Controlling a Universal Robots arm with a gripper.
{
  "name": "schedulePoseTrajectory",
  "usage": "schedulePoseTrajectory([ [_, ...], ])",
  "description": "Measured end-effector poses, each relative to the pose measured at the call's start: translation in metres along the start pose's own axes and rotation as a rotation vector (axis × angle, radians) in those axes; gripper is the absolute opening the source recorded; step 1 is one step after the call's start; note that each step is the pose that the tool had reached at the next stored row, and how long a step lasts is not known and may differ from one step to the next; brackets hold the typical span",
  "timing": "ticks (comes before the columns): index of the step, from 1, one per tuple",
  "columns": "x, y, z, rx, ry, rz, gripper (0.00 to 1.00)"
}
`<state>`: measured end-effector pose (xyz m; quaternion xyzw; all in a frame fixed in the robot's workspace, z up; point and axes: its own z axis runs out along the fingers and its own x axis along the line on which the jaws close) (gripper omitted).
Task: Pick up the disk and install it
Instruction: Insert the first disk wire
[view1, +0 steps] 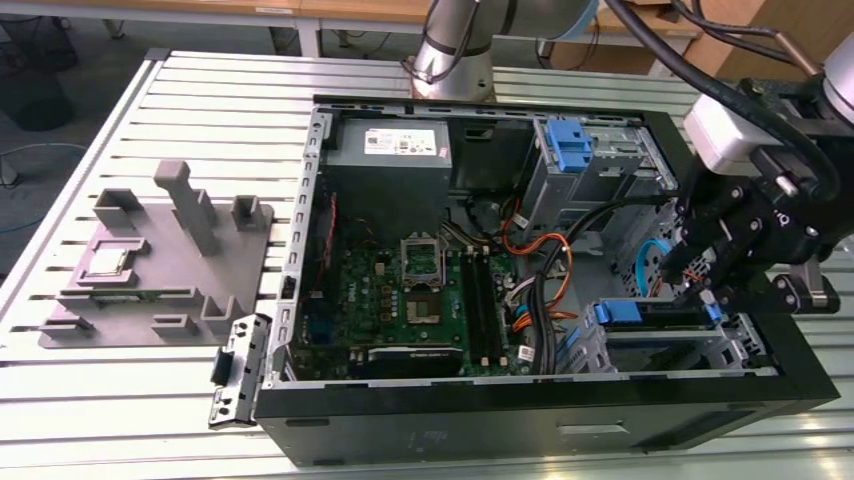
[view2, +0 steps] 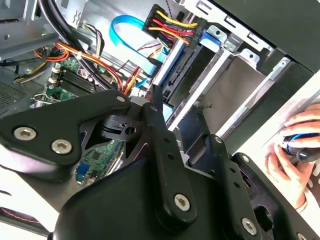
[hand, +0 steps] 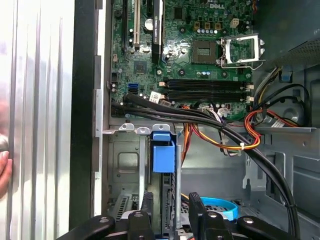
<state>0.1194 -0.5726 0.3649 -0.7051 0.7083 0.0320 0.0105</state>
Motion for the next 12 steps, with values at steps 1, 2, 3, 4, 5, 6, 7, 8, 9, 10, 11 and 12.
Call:
schedulePoseTrajectory([
  [1, -0.0014, 0.0, 0.0001, 0.0, -0.0017, 0.0, 0.42],
  [2, -0.0035, 0.0, 0.0002, 0.0, -0.0035, 0.0, 0.42],
  [3, -0.0058, 0.0, 0.0004, 0.0, -0.0045, 0.0, 0.42],
  [4, -0.0081, 0.0, 0.0005, 0.0, -0.0056, 0.0, 0.42],
  [5, -0.0103, 0.0, 0.0008, 0.0, -0.0069, 0.0, 0.42],
  [6, -0.0124, 0.0, 0.0009, 0.0, -0.0079, 0.0, 0.42],
  [7, -0.0146, 0.0, 0.001, -0.0001, -0.0088, 0.0, 0.42],
  [8, -0.017, 0.0001, 0.0013, -0.0001, -0.0094, 0.0, 0.42],
  [9, -0.0197, 0.0001, 0.0016, 0.0, -0.0095, 0.0, 0.42],
  [10, -0.0218, 0.0001, 0.0019, -0.0001, -0.0095, 0.0, 0.42],
  [11, -0.0235, -0.0002, 0.0021, -0.0001, -0.0094, 0.0, 0.42],
  [12, -0.0246, -0.0014, 0.0022, -0.0001, -0.0096, 0.0, 0.42],
])
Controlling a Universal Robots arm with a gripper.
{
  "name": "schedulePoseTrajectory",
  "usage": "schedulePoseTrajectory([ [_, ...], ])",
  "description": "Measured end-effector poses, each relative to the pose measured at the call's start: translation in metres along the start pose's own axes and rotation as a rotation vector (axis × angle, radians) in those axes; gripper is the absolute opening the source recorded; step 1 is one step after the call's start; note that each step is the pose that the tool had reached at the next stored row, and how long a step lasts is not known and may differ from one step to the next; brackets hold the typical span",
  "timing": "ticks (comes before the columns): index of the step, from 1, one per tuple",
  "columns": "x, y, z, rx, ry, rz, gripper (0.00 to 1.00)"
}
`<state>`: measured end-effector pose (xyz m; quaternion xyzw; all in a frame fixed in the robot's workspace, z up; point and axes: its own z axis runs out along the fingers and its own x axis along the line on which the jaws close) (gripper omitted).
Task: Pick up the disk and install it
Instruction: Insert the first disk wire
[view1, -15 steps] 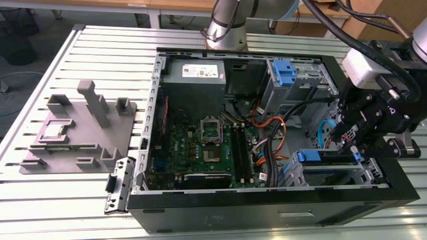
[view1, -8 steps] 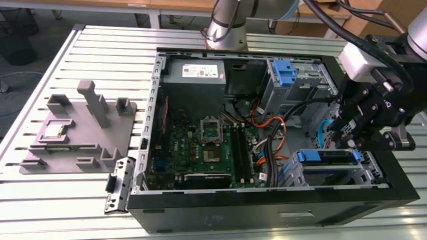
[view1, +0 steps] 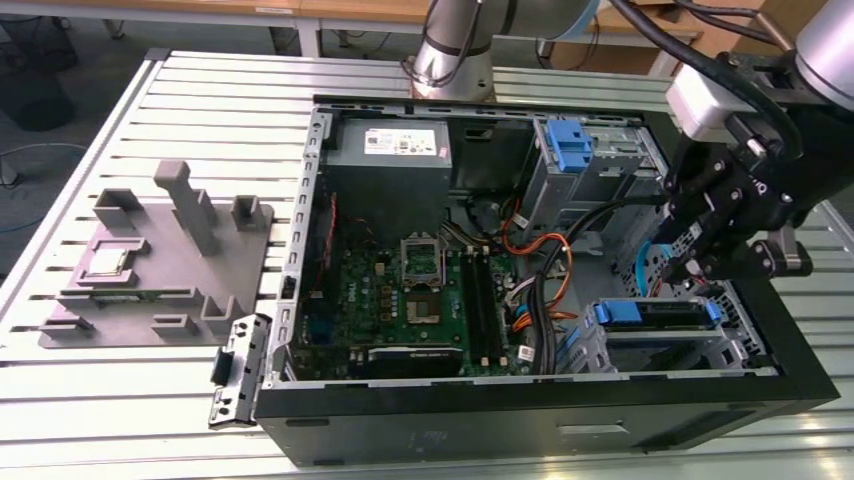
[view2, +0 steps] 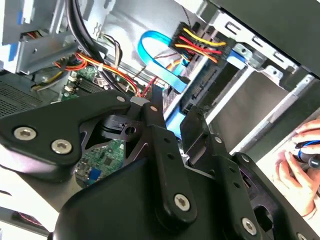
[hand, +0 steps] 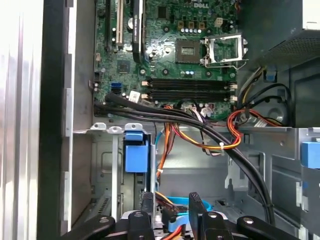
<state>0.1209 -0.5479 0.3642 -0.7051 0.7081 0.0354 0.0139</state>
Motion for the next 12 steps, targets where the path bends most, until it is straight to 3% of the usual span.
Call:
schedulePoseTrajectory([
  [6, -0.0017, -0.0115, 0.0004, 0.0, -0.0001, 0.0, 0.42],
  [12, -0.0006, -0.0126, 0.0089, 0.0001, 0.0001, 0.0, 0.42],
])
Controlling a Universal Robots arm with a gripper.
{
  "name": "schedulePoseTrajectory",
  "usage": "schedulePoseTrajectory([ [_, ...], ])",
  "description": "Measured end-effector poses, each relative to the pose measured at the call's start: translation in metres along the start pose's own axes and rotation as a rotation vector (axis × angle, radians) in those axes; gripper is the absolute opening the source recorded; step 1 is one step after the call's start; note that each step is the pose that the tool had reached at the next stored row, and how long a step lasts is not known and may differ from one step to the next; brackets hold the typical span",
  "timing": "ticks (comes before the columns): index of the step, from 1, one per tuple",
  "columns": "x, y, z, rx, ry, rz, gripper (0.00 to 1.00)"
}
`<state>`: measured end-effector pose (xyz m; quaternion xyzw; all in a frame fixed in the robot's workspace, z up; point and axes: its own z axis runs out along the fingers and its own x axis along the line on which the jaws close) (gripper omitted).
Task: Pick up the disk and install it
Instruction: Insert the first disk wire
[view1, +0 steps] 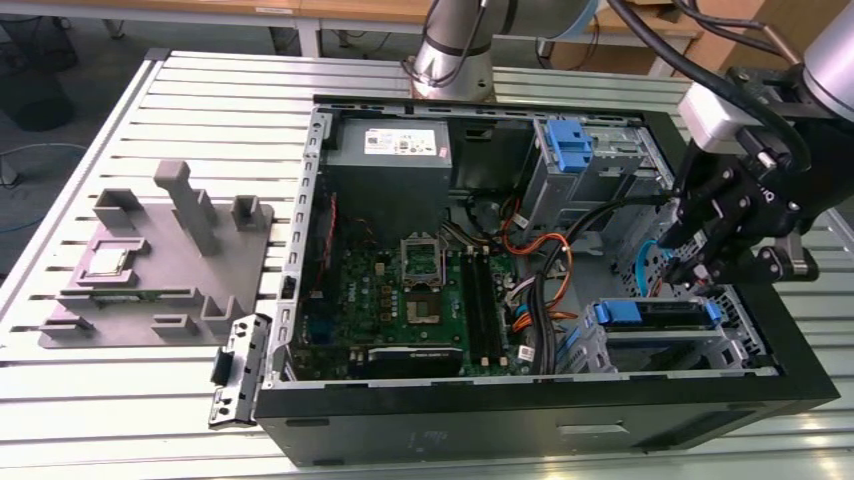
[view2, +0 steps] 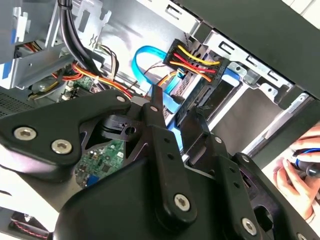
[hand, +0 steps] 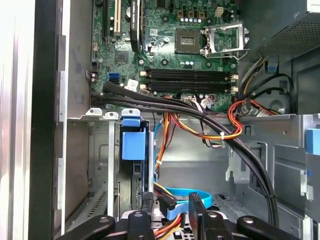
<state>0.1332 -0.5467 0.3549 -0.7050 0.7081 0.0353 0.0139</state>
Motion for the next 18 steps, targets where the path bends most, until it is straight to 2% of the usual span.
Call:
schedulePoseTrajectory([
  [13, 0.0003, -0.0002, 0.0017, -0.0002, 0.0001, 0.0, 0.4],
  [15, 0.0003, -0.0002, 0.0017, -0.0002, 0.0001, 0.0, 0.28],
  [16, 0.0003, -0.0002, 0.0017, -0.0002, 0.0, 0.0, 0.28],
  [18, 0.0003, -0.0002, 0.0017, -0.0002, 0.0001, 0.0, 0.16],
])
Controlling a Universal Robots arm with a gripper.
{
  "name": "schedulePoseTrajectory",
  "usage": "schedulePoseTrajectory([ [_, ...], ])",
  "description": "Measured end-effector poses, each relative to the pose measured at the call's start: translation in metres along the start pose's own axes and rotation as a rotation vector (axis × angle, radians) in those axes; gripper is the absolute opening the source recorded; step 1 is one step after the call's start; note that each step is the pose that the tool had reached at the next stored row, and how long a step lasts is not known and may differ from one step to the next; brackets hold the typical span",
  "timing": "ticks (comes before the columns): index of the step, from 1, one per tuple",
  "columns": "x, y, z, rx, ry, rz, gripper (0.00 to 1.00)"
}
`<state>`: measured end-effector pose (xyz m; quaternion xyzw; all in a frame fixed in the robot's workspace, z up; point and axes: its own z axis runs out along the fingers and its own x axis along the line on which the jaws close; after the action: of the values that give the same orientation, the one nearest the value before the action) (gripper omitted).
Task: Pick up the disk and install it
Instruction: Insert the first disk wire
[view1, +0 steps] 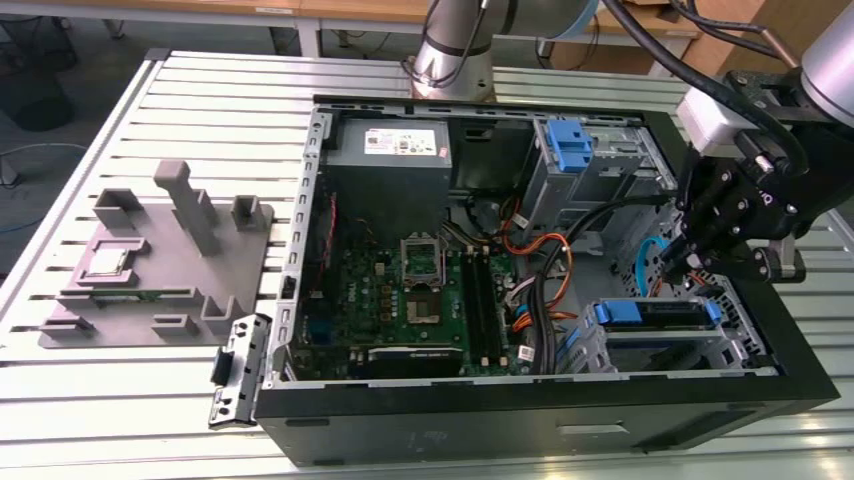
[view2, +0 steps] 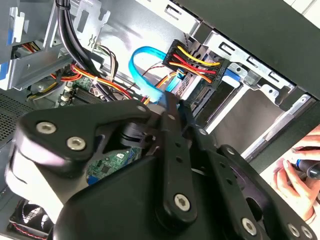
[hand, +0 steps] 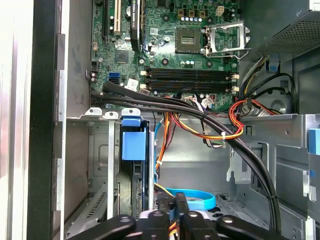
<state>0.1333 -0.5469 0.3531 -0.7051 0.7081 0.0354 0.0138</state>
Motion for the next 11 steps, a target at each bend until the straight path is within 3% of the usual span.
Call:
schedulePoseTrajectory([
  [7, 0.0001, 0.0, 0.0002, 0.0, -0.0001, 0.0, 0.16],
  [11, 0.0078, 0.0007, -0.0003, 0.0026, -0.0001, 0.0, 0.16],
])
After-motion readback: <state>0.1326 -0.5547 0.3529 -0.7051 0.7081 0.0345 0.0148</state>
